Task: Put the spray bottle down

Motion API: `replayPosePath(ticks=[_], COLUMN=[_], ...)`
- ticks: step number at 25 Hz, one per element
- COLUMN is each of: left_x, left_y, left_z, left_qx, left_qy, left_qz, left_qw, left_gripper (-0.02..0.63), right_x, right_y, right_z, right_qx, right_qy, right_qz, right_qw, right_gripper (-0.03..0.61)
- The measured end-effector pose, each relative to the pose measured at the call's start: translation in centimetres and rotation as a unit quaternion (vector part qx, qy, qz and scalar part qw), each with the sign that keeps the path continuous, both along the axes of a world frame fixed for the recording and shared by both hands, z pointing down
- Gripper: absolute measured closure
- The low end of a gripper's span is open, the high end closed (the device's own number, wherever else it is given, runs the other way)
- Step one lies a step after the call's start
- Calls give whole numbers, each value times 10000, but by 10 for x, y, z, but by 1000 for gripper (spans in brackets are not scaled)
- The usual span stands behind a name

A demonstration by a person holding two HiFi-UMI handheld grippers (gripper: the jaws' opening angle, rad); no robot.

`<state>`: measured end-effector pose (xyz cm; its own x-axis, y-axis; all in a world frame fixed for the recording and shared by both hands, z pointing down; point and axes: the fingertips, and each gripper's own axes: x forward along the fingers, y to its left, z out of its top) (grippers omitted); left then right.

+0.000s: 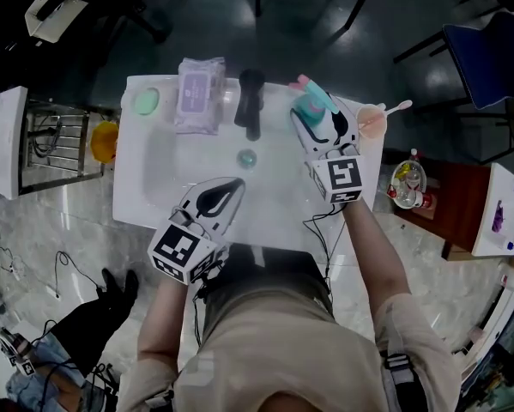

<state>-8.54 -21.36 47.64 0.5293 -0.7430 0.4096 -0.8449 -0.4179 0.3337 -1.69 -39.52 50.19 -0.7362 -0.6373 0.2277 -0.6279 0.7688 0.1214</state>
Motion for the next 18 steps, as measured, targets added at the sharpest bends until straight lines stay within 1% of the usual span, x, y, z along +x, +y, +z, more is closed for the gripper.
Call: replayPosePath(ticks=[3, 6, 8, 11, 15, 18], left_x=[1, 3, 3, 2, 3, 3], left_y=[-1, -1, -1, 0, 0, 0], left_z=[1, 1, 0, 2, 3, 3], left_qx=[5, 22, 21, 5, -8, -5], left_qy=[19, 36, 41, 40, 52, 52], left_qz=[25, 63, 67, 66, 60, 50], left_qw=[10000, 10000, 10000, 10000, 10000, 10000], left_gripper=[604, 604, 604, 603, 603, 604], right_x=[4, 8, 8, 6, 3, 1], right_y=[5, 5, 4, 1, 1, 2], right_z=[9, 15, 14, 14, 15, 15], right_qx=[-111, -59, -59, -124, -228, -271], right_qy=[143, 346, 385, 324, 271, 212], right_qz=[104, 197, 159, -1, -377, -560], right_qw=[9998, 9992, 9991, 9994, 9987, 9978], right_gripper=[305, 307, 307, 307, 307, 307])
